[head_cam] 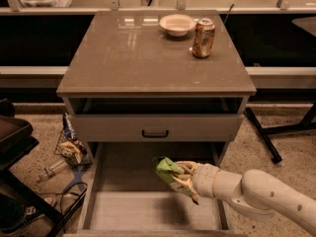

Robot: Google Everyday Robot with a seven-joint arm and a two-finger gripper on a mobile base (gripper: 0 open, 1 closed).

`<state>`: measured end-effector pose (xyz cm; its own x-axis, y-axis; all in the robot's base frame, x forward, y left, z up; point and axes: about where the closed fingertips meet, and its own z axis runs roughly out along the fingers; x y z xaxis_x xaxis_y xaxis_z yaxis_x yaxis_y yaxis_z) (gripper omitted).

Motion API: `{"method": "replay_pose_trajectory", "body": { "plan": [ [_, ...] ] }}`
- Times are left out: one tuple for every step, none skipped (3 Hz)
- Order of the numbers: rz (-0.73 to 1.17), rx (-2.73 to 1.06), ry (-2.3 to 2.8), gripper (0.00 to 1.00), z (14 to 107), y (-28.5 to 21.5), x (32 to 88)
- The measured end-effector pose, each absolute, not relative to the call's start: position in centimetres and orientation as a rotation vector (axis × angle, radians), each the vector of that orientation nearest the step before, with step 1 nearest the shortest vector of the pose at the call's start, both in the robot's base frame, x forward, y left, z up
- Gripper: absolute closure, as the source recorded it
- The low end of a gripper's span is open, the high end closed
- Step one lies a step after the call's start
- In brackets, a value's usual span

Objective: Place green rice chip bag into middle drawer

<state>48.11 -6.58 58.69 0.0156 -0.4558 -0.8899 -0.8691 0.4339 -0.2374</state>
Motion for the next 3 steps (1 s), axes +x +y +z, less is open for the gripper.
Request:
{"method": "replay_pose_trajectory", "body": {
  "plan": [
    [0.405, -1.192, 1.623, 1.0, 56.3, -5.2, 48.5],
    [0.346, -1.189, 1.625, 1.0, 55.5, -4.4, 49.0],
    [0.295, -1.191, 1.622, 1.0, 55.0, -3.5, 49.9]
  ]
}}
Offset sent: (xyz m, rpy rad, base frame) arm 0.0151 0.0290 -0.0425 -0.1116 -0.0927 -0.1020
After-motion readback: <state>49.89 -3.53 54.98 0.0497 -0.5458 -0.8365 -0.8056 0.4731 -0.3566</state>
